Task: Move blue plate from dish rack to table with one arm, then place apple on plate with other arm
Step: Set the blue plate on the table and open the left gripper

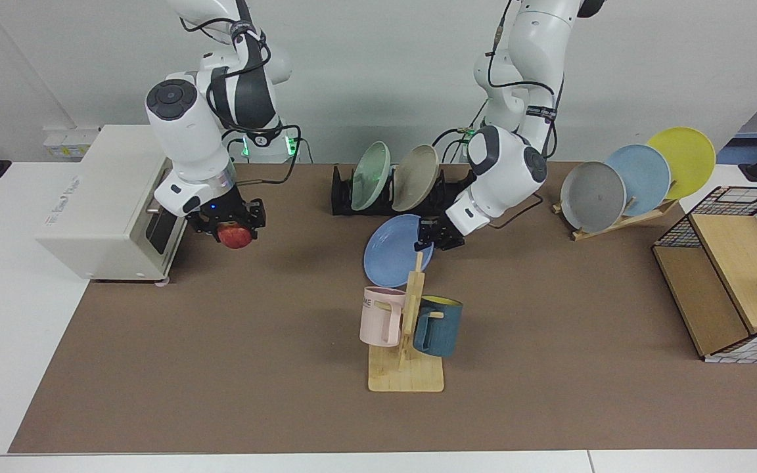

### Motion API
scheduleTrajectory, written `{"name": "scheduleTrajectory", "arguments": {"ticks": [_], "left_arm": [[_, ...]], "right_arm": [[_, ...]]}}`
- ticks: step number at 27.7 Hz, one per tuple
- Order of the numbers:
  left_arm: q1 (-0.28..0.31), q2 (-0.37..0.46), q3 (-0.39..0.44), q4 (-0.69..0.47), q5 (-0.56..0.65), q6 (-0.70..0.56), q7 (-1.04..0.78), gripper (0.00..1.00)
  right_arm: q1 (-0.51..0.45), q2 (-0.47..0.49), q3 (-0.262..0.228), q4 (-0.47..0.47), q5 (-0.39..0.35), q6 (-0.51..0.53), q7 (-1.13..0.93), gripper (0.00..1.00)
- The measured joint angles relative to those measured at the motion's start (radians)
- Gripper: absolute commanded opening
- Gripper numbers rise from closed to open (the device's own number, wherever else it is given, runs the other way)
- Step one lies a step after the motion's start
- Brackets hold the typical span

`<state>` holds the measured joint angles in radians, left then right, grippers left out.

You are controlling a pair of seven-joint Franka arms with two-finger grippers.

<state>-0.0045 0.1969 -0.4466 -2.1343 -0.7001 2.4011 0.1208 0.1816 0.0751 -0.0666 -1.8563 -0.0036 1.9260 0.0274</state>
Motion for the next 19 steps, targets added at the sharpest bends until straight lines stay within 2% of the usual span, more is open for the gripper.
{"name": "scheduleTrajectory", "arguments": {"ticks": [7, 13, 14, 19], "left_arm": [[0.000, -0.001, -0.004, -0.004, 0.000, 0.000, -0.016, 0.62], [0.000, -0.007, -0.005, -0.004, 0.017, -0.009, -0.028, 0.62], [0.000, -0.010, -0.004, -0.004, 0.029, -0.017, -0.036, 0.65], [0.000, -0.045, 0.017, 0.016, 0.172, -0.125, -0.098, 0.67]], "right_arm": [[0.009, 0.000, 0.005, 0.010, 0.000, 0.000, 0.017, 0.00], [0.009, 0.000, 0.007, 0.010, 0.000, -0.001, 0.022, 0.00], [0.009, 0.000, 0.007, 0.010, 0.000, -0.001, 0.022, 0.00], [0.010, 0.000, 0.010, 0.010, 0.000, -0.001, 0.023, 0.00]]}}
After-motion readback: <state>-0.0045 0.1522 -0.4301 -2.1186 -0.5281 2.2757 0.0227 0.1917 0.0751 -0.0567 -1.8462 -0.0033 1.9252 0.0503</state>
